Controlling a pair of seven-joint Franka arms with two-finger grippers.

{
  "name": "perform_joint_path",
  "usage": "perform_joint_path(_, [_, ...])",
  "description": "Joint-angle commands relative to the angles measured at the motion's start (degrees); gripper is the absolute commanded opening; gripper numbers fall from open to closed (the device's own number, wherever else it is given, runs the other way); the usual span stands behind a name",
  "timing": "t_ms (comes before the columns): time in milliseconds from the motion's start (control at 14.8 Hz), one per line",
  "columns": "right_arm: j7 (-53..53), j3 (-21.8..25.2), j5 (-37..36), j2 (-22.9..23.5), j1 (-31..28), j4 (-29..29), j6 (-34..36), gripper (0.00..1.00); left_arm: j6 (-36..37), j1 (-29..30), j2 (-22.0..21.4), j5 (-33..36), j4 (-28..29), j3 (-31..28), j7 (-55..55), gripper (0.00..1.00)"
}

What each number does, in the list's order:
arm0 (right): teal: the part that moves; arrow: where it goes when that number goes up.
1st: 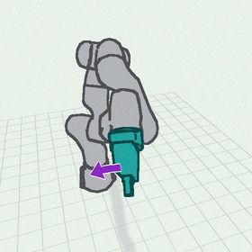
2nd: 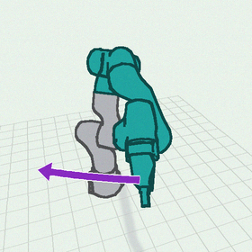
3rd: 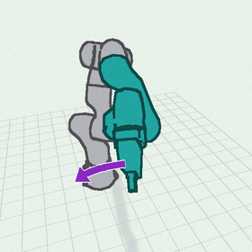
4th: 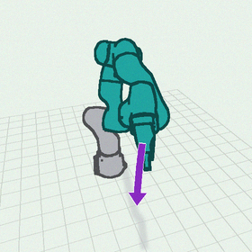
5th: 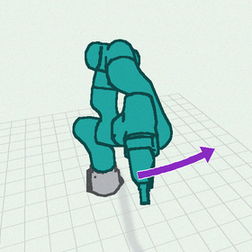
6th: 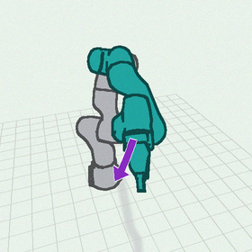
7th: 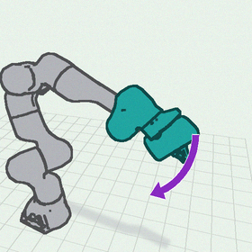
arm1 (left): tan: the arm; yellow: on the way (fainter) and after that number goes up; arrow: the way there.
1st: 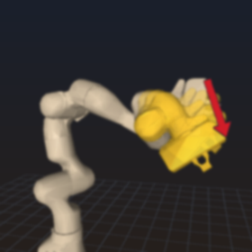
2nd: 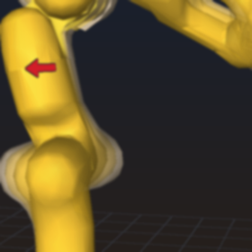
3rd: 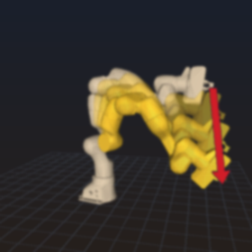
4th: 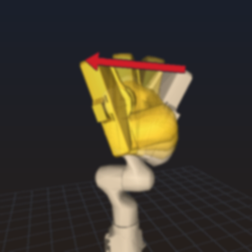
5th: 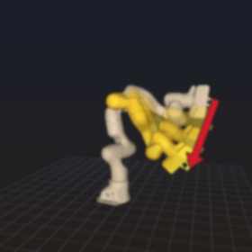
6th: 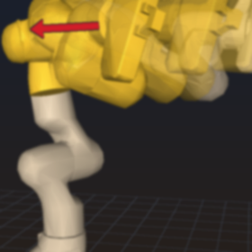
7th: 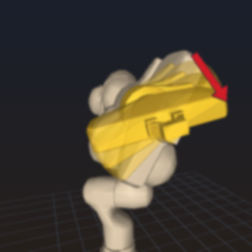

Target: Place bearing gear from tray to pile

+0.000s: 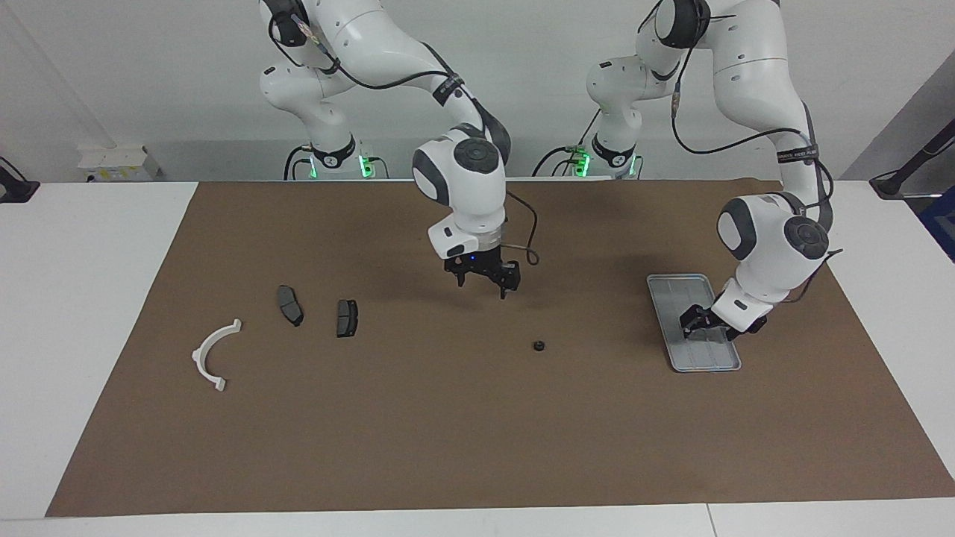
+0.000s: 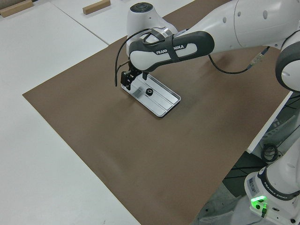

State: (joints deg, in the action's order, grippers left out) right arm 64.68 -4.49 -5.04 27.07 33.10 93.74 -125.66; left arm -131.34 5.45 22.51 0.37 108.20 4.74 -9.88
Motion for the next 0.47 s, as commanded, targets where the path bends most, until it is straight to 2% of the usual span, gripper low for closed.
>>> perform_joint_path(0, [2.6,0.3,-2.2,7.0,1.4,-9.3,3.7,1.00,-4.9,-0.5,-3.4,-1.1,6.4,-0.5,-0.5,1.00])
perform_joint_path(135, [2.7,0.4,-2.2,9.4,1.9,-12.4,4.6,1.00,-5.9,-0.5,-4.0,-1.1,8.1,-0.5,-0.6,1.00])
perform_joint_path(406, [3.1,0.4,-2.2,13.4,2.4,-19.0,6.5,1.00,-2.9,-0.5,-5.4,-1.1,8.4,-0.5,-0.6,1.00])
